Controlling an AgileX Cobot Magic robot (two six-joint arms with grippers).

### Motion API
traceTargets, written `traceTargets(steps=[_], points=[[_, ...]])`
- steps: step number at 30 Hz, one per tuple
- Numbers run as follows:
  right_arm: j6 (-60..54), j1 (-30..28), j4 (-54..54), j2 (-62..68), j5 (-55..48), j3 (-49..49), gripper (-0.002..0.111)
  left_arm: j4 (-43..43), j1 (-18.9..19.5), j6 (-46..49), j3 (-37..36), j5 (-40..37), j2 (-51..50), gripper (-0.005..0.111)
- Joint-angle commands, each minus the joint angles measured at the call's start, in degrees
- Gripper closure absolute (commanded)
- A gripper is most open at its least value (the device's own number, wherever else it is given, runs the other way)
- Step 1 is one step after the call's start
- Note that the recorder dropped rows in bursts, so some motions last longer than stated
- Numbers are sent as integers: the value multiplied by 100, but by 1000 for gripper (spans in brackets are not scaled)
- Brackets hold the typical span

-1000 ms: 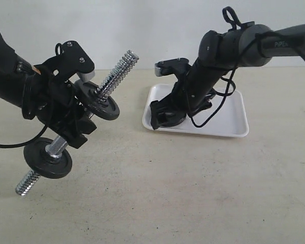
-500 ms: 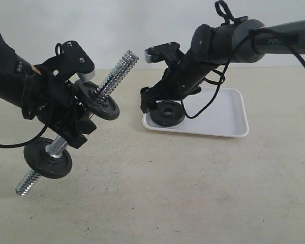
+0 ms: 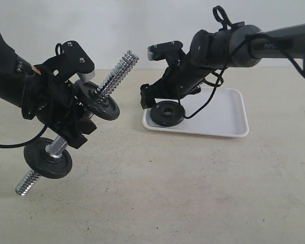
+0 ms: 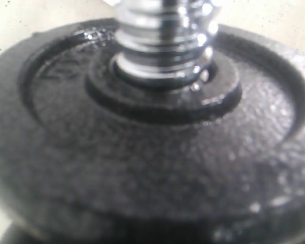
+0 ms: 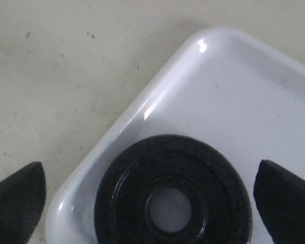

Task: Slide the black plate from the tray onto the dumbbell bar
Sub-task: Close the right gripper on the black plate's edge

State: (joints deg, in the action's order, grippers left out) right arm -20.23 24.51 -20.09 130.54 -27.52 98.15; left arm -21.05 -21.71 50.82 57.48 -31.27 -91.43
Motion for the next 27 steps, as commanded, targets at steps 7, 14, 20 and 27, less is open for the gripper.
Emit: traceTargets(steps=[7,14,20,27], points=[[986,1,680,203,-128,22,4,-230,-5,69,149,529,334,102],[2187,1,2196,203,-643,22,4,-230,-5,69,149,529,334,102],[2870,1,2783,203,-636,22,4,-230,-5,69,149,518,334,102],[3037,1,2895,203,-220,22,4,-230,-5,69,149,506,334,102]])
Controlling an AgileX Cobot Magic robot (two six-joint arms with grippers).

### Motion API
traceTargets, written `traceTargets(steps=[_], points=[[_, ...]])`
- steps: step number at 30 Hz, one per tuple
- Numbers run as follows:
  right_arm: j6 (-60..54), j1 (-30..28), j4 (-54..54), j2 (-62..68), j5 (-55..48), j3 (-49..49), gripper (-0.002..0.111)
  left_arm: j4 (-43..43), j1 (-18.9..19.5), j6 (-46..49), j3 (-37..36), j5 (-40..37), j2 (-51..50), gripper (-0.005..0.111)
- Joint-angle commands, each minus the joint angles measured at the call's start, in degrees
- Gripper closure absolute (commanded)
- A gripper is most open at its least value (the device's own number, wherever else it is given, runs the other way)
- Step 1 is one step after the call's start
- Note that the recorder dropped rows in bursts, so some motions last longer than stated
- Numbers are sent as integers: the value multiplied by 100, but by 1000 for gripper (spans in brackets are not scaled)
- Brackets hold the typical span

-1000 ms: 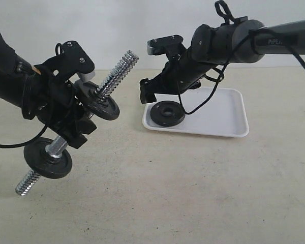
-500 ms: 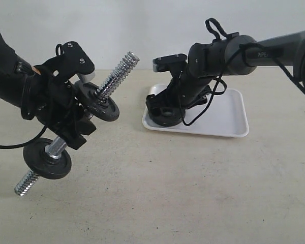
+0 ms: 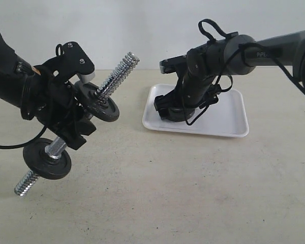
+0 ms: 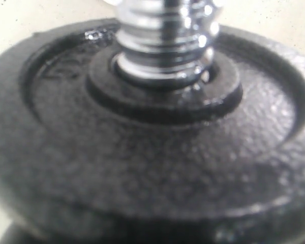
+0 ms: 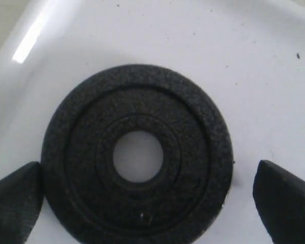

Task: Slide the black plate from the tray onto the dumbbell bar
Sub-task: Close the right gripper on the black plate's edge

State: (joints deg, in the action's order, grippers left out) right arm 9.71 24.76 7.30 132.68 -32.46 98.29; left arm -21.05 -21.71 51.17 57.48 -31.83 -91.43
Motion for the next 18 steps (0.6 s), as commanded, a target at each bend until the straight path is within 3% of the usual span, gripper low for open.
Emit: traceTargets(steps=[1,18], points=[[43,-24,156,-11,333,9,4,-230,-5,34,149,562,334,102],[19,-24,39,-11,219,9,4,-230,-5,34,149,548,334,102]])
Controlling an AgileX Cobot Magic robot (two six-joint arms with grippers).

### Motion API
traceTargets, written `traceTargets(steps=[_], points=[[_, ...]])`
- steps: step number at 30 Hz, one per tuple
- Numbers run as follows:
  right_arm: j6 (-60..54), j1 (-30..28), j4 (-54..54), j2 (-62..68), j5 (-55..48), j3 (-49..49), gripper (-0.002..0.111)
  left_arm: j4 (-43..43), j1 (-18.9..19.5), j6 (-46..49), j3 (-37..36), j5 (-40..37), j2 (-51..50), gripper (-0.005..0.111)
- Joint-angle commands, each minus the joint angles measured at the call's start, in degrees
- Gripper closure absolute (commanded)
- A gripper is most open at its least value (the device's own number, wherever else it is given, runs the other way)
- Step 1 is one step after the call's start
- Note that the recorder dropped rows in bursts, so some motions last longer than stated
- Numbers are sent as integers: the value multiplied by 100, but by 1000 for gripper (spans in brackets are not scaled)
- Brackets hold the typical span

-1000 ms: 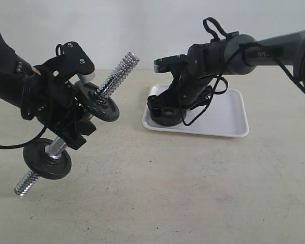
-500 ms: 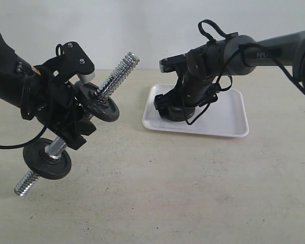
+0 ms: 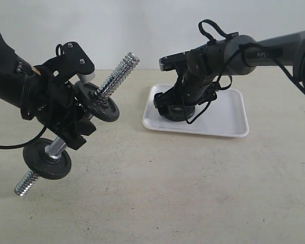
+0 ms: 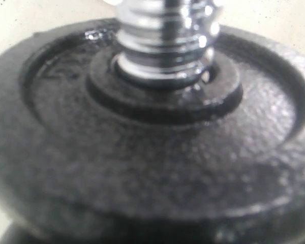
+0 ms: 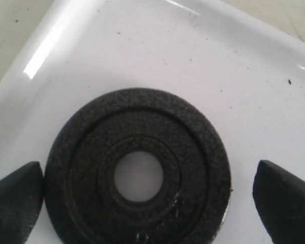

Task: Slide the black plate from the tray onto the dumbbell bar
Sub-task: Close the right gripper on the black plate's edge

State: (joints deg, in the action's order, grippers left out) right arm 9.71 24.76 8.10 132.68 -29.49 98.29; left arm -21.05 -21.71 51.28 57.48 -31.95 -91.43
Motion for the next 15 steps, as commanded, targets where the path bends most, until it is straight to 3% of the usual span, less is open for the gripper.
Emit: traceTargets(steps=[1,15], points=[[19,-24,-40,-11,-105,9,4,-230,-5,23,149,549,334,102],[19,-24,-171,-11,35,9,4,-230,-5,23,149,537,334,102]])
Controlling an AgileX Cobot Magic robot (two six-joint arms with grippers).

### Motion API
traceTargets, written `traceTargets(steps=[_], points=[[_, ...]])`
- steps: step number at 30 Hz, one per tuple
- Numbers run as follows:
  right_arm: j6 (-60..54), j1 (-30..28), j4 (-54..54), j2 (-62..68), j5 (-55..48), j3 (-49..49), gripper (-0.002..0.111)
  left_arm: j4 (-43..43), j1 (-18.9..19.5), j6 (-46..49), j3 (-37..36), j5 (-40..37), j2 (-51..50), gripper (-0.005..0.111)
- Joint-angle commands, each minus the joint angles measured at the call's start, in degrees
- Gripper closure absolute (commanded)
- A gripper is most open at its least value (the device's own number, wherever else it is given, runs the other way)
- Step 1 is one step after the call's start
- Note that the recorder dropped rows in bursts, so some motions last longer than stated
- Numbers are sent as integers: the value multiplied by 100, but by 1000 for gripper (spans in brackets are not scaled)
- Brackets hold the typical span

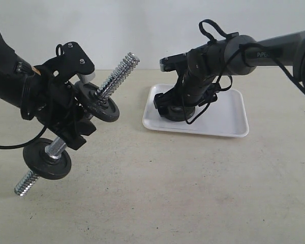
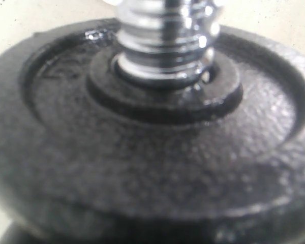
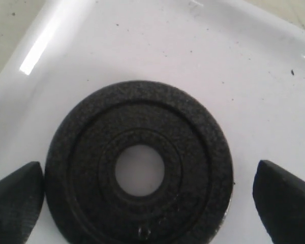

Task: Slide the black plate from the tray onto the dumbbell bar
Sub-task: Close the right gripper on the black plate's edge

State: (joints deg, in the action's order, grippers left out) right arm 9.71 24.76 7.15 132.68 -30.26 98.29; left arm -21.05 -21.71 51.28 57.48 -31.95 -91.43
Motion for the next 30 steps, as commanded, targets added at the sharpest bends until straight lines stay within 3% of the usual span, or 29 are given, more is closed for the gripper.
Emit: traceTargets(steps=[1,30], points=[[19,-24,-93,-11,138,9,4,-230,-5,23,149,537,334,102],[19,-24,-150,283,-673,9,4,-230,-5,23,149,514,334,102]])
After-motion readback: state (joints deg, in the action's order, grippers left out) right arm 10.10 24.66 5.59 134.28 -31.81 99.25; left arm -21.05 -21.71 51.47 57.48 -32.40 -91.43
